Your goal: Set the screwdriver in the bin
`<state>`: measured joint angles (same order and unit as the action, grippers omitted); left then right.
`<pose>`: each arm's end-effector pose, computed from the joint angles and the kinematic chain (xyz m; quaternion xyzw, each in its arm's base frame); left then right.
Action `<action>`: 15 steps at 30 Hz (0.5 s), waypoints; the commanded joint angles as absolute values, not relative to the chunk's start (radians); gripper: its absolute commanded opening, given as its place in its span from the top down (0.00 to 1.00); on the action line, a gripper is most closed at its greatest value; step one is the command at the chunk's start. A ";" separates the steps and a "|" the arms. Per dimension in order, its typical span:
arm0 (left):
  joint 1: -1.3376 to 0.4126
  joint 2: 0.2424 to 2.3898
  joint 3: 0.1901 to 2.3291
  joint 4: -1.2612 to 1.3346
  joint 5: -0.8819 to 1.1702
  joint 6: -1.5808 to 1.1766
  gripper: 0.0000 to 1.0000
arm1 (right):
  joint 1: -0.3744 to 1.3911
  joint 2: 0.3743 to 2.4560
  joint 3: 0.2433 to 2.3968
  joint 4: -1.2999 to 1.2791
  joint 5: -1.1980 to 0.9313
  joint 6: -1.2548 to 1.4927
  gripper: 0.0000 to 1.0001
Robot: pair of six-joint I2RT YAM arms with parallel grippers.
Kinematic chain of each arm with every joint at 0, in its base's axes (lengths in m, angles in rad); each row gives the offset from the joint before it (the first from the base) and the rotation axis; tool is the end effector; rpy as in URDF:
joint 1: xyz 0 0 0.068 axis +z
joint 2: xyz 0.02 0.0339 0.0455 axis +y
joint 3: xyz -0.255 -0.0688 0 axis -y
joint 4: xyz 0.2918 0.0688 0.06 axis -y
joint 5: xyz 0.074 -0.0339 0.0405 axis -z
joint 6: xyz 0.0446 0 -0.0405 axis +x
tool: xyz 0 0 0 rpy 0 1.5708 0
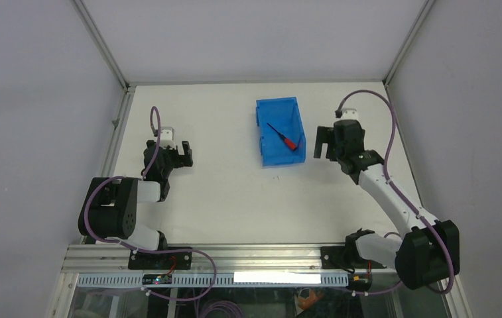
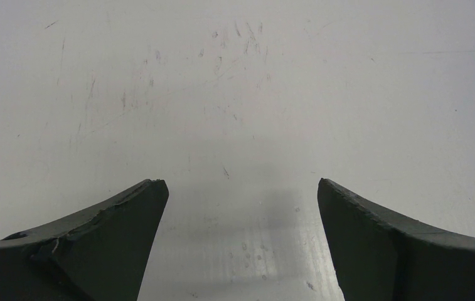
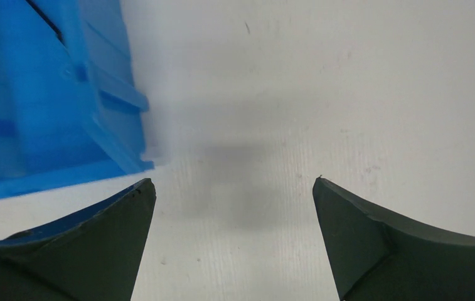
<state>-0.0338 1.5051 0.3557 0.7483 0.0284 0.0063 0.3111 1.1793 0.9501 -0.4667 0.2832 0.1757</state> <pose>0.2863 -0.0109 0.0799 0.0246 0.8334 -0.0194 0.5518 0.2991 0.0831 0.2664 -0.0010 0.8988 -0.0230 0.4378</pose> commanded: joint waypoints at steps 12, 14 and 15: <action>-0.044 1.506 0.379 0.813 0.044 -0.009 0.01 | 0.296 0.974 0.468 0.066 0.412 0.270 0.01; -0.044 1.506 0.379 0.813 0.043 -0.009 0.01 | 0.296 0.979 0.475 0.056 0.416 0.262 0.01; -0.044 1.506 0.379 0.813 0.044 -0.009 0.01 | 0.296 0.981 0.474 0.056 0.409 0.258 0.01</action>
<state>-0.0338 1.5051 0.3557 0.7483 0.0284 0.0063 0.2985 0.9894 0.4717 -0.0357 0.3573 0.2356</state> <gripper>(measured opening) 0.991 0.992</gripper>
